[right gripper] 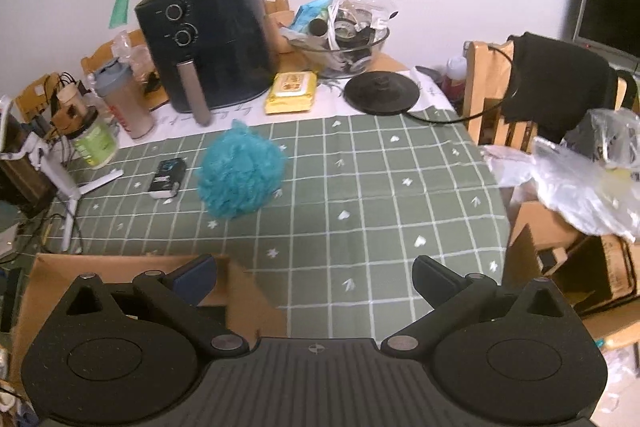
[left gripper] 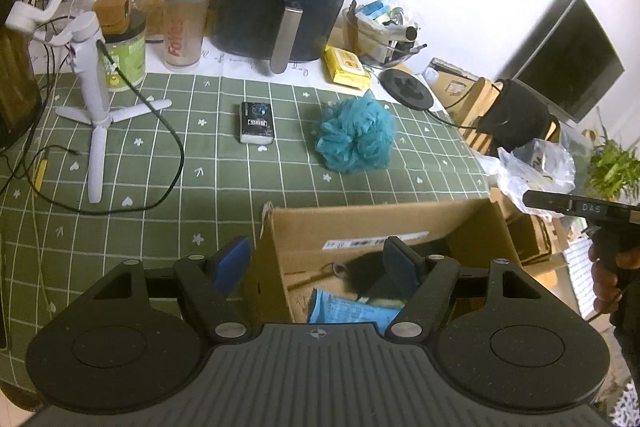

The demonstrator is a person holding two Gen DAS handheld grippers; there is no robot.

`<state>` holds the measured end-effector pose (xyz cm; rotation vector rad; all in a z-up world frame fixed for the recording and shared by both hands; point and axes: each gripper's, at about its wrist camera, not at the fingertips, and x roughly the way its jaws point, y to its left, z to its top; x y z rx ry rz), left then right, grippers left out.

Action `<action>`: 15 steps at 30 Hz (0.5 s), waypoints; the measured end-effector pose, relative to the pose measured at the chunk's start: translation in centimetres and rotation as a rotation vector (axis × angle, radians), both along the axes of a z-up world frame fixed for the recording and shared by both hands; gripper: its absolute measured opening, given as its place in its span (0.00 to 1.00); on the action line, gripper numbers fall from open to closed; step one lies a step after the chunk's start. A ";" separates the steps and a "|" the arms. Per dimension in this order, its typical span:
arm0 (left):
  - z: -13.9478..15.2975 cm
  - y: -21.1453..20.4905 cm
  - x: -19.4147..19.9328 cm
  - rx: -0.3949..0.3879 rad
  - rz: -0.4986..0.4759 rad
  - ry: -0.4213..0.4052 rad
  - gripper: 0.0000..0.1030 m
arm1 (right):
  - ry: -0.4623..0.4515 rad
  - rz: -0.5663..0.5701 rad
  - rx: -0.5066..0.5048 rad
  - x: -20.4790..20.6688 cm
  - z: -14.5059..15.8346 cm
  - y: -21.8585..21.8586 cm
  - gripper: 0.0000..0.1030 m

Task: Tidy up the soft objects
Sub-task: 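Move the right gripper to the teal loofah and close on it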

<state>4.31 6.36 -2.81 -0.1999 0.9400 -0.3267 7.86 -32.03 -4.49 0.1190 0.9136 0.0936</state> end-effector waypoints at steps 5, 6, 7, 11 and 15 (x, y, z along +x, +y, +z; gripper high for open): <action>0.1 -0.4 1.0 0.008 0.009 0.002 0.71 | -0.012 0.007 -0.026 2.4 -1.0 -0.3 1.00; 0.1 -0.4 1.2 0.009 0.011 0.003 0.71 | -0.024 0.008 -0.032 2.7 -1.2 -0.3 1.00; 0.0 -0.4 1.3 0.009 0.012 0.004 0.71 | -0.034 0.018 -0.038 3.1 -1.4 -0.2 1.00; -0.3 -0.5 1.9 -0.005 0.022 0.016 0.71 | -0.046 0.066 -0.037 5.3 -2.1 -0.1 1.00; -0.3 -0.9 2.2 0.006 0.039 0.020 0.71 | -0.051 0.124 -0.028 7.6 -2.6 0.2 1.00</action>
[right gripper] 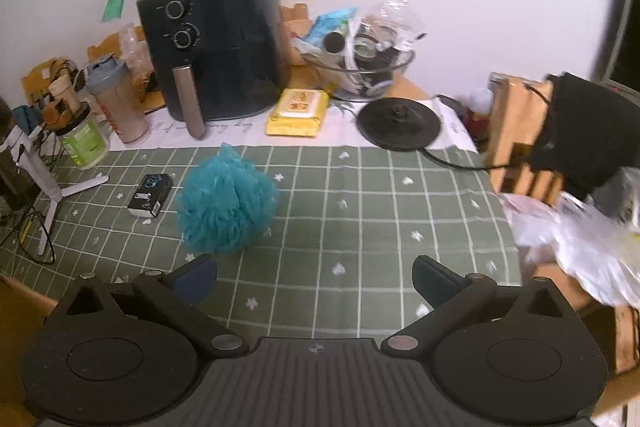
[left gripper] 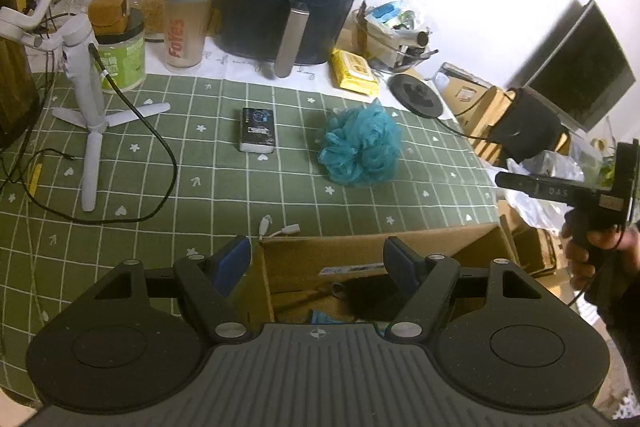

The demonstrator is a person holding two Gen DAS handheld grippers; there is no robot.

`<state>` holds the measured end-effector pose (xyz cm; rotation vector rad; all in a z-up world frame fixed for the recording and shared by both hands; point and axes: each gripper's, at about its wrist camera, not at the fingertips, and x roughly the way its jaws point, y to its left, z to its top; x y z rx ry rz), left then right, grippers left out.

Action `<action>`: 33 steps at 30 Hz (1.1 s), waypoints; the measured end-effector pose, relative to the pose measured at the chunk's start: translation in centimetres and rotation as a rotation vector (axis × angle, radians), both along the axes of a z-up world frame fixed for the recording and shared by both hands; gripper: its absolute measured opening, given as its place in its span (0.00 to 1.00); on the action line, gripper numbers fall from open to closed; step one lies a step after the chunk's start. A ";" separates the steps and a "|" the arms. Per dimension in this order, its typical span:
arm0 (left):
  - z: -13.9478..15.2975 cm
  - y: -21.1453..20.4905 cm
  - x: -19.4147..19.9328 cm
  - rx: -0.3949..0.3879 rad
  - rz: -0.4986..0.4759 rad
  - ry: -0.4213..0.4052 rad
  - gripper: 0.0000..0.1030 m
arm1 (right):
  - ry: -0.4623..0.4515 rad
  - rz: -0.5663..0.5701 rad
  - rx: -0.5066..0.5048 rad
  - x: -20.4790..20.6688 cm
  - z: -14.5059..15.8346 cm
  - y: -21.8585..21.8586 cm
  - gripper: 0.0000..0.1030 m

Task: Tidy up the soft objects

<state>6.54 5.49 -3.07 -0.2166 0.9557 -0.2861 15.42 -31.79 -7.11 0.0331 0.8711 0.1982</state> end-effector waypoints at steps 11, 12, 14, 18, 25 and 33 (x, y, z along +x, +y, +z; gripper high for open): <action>0.0 0.5 0.5 0.021 0.103 0.018 0.71 | -0.004 0.196 0.027 5.0 -2.2 2.1 1.00; -0.1 0.6 0.4 0.026 0.112 0.020 0.71 | 0.002 0.214 0.042 5.6 -2.4 2.3 1.00; -0.1 0.7 0.3 0.028 0.130 0.026 0.71 | 0.016 0.235 0.061 6.6 -2.9 2.7 1.00; 0.0 1.1 -0.1 0.032 0.170 0.032 0.71 | 0.022 0.289 0.068 8.2 -3.9 3.9 1.00; -0.3 1.9 -1.0 0.042 0.236 0.051 0.71 | 0.007 0.360 0.080 11.1 -6.1 6.7 1.00; -0.4 2.8 -2.2 0.041 0.304 0.066 0.71 | -0.023 0.453 -0.004 13.7 -8.8 10.5 1.00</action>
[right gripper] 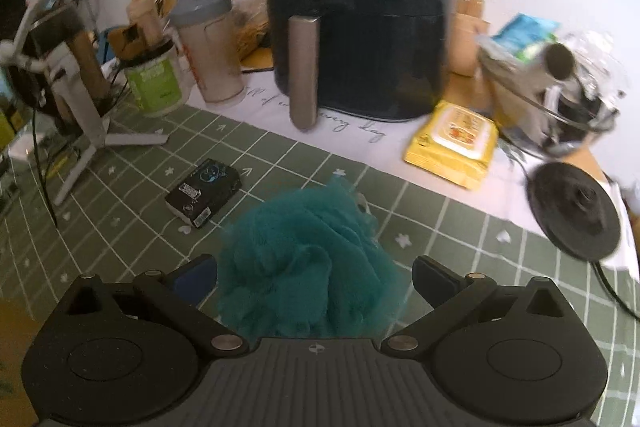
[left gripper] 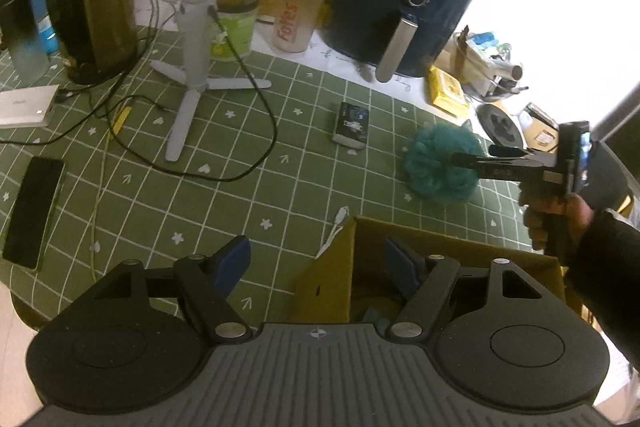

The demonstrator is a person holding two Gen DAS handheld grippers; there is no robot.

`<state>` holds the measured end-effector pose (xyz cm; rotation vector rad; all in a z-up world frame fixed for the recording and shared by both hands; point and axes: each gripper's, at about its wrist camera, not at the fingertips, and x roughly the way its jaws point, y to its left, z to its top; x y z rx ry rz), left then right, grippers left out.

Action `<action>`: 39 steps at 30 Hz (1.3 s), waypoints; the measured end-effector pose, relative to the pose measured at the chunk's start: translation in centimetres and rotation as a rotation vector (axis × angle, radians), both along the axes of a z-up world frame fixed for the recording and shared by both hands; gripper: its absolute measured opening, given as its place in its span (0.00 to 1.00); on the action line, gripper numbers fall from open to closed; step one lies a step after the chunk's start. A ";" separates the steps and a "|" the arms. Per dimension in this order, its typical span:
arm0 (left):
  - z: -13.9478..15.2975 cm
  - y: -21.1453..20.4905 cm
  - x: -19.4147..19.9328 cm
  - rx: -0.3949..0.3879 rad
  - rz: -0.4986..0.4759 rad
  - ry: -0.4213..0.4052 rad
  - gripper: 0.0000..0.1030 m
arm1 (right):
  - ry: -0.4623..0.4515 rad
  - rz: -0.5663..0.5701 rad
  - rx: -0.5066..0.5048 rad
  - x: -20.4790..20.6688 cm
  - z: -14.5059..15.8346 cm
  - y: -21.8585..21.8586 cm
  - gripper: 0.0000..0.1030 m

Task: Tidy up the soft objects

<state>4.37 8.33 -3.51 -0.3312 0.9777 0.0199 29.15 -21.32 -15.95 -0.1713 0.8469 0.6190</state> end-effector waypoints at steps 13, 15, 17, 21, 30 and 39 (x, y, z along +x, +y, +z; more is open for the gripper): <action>0.2 -0.1 -0.9 -0.005 0.022 -0.012 0.71 | 0.082 0.045 -0.048 1.6 -3.4 2.3 0.78; 0.3 -0.1 -0.8 -0.004 0.017 -0.017 0.71 | 0.078 0.043 -0.045 1.5 -3.0 2.2 0.73; 0.5 -0.2 -0.6 -0.003 0.008 -0.024 0.71 | 0.082 0.039 -0.037 1.3 -2.6 1.9 0.68; 0.9 -0.5 -0.1 0.013 -0.030 -0.043 0.71 | 0.092 0.040 0.003 0.9 -1.5 0.9 0.64; 1.5 -0.2 0.8 0.031 -0.062 -0.084 0.71 | 0.033 0.009 0.082 -1.6 1.8 -1.7 0.60; 2.8 -0.1 2.7 0.046 -0.110 -0.128 0.71 | -0.003 -0.018 0.143 -4.5 4.9 -3.8 0.57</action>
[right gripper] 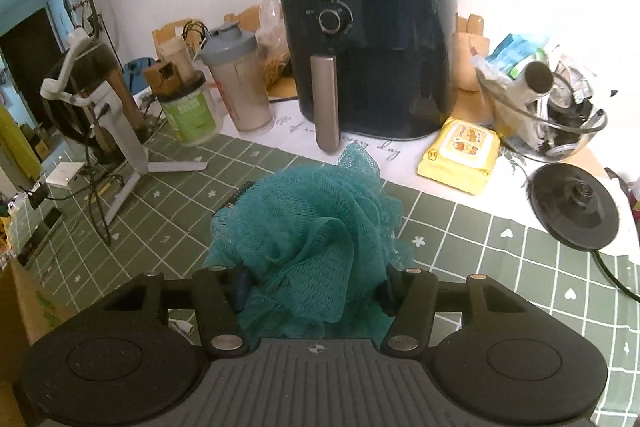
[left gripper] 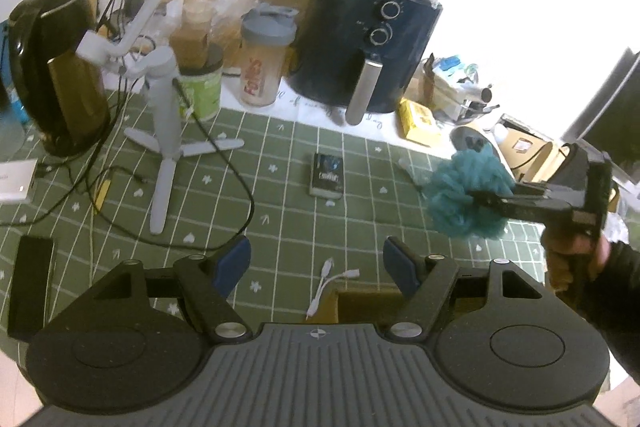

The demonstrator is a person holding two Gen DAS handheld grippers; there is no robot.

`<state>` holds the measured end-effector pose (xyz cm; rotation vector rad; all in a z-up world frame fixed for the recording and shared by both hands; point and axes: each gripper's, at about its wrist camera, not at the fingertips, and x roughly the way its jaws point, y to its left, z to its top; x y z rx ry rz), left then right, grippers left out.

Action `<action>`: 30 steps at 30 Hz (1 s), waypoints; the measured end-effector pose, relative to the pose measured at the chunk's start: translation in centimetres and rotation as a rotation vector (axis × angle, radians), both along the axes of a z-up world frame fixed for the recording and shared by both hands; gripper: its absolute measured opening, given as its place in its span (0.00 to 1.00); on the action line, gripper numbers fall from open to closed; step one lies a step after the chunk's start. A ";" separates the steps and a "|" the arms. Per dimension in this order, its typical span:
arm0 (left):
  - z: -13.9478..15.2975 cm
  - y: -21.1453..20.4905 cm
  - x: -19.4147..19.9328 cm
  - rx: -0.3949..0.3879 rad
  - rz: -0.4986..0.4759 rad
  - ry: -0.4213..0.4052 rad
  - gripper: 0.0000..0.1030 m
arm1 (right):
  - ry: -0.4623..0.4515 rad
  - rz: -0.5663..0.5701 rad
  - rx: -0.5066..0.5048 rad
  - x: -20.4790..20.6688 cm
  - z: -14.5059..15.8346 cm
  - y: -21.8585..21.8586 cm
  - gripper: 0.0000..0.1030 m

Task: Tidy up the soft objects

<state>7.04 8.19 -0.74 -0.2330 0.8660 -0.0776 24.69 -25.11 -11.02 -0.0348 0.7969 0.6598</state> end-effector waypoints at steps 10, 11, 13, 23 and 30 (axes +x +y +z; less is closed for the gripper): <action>0.2 -0.8 3.2 0.055 -0.075 -0.015 0.71 | -0.037 -0.065 -0.005 -3.0 2.2 -1.8 0.57; 0.1 -0.9 3.4 0.058 -0.082 -0.014 0.71 | -0.038 -0.073 -0.005 -3.2 2.4 -2.0 0.57; 0.0 -1.1 4.1 0.068 -0.096 -0.010 0.71 | -0.038 -0.082 0.009 -3.7 2.6 -2.6 0.57; -1.1 -3.2 7.9 0.106 -0.168 0.013 0.71 | -0.059 -0.165 0.020 -6.0 3.3 -4.5 0.54; -2.8 -4.8 11.3 0.126 -0.208 0.059 0.71 | -0.082 -0.194 0.002 -7.5 3.8 -5.1 0.53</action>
